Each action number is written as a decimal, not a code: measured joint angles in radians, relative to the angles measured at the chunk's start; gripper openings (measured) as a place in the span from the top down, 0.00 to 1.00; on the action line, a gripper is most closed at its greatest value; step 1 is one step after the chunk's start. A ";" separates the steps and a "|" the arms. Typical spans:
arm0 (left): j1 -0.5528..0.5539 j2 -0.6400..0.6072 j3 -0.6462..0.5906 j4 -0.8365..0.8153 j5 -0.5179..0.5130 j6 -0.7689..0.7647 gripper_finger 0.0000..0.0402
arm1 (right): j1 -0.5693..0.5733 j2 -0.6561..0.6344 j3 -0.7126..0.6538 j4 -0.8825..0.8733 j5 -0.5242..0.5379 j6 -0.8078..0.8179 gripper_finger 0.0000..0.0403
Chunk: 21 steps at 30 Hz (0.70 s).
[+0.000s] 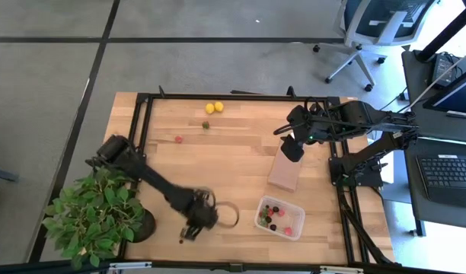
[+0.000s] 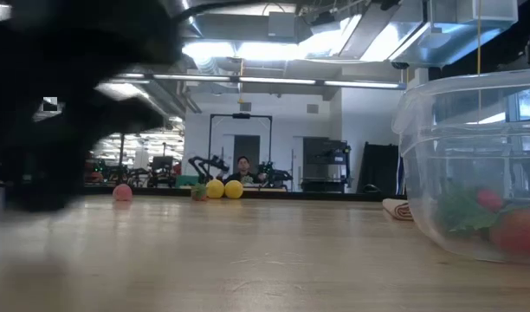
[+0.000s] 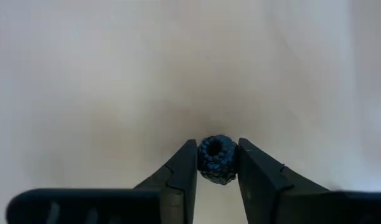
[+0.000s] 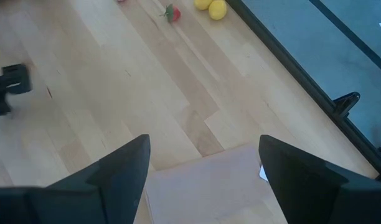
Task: Pick and placing Produce into tupperware
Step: Put the blackberry into the transparent container
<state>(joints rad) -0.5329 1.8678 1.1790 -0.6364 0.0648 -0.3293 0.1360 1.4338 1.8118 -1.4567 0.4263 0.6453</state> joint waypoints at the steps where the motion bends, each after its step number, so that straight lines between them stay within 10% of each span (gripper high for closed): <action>1: 0.024 -0.024 0.001 0.005 -0.021 0.006 0.80 | 0.000 0.000 0.000 0.000 0.000 0.000 0.25; 11: 0.225 -0.139 0.037 0.417 -0.096 0.094 0.78 | 0.000 -0.001 0.000 -0.003 -0.001 -0.002 0.25; 21: 0.305 0.041 0.183 0.696 0.014 0.229 0.78 | 0.000 -0.001 0.000 -0.004 -0.001 -0.001 0.25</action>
<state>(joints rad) -0.2276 1.9090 1.3624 0.0595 0.0792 -0.1008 0.1360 1.4330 1.8118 -1.4612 0.4253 0.6440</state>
